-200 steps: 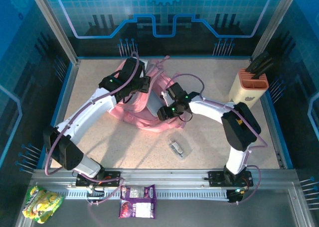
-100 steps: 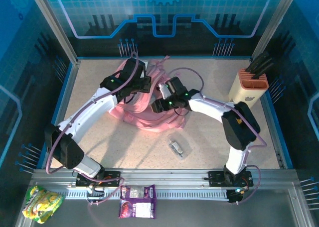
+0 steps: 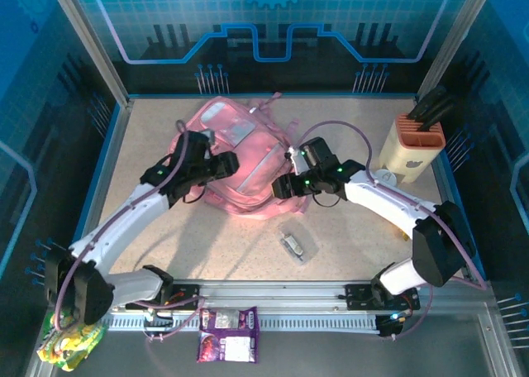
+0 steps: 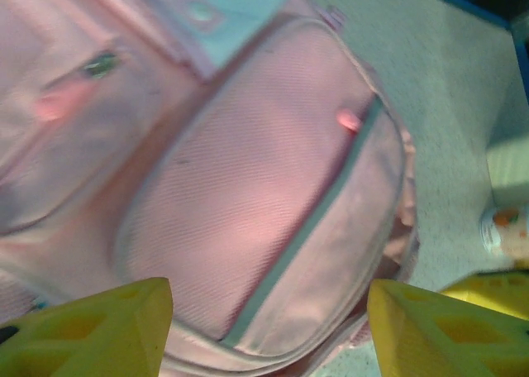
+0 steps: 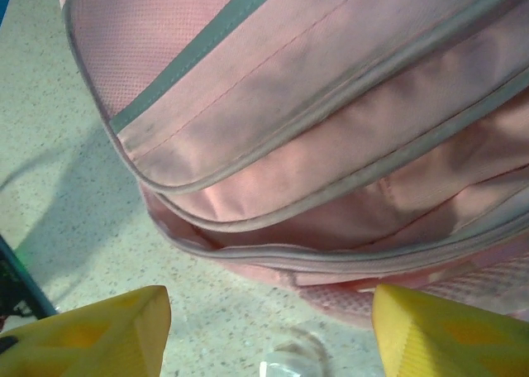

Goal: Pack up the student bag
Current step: Close the student bag at the center of the table, then zip the student bag at the center of the table.

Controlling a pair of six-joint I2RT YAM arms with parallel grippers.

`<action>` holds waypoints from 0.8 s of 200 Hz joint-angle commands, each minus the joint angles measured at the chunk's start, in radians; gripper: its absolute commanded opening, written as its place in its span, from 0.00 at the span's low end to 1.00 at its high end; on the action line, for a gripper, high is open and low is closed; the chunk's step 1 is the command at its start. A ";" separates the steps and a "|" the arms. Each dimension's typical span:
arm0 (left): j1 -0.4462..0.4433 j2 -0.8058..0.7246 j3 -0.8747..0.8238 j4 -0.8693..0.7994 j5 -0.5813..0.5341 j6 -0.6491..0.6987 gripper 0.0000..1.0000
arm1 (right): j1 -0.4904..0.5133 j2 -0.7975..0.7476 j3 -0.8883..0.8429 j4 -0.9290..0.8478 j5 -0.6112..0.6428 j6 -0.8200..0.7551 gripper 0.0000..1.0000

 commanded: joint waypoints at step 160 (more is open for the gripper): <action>0.232 0.089 -0.299 0.235 -0.029 -0.413 0.41 | 0.099 0.106 0.020 0.057 -0.047 0.144 0.69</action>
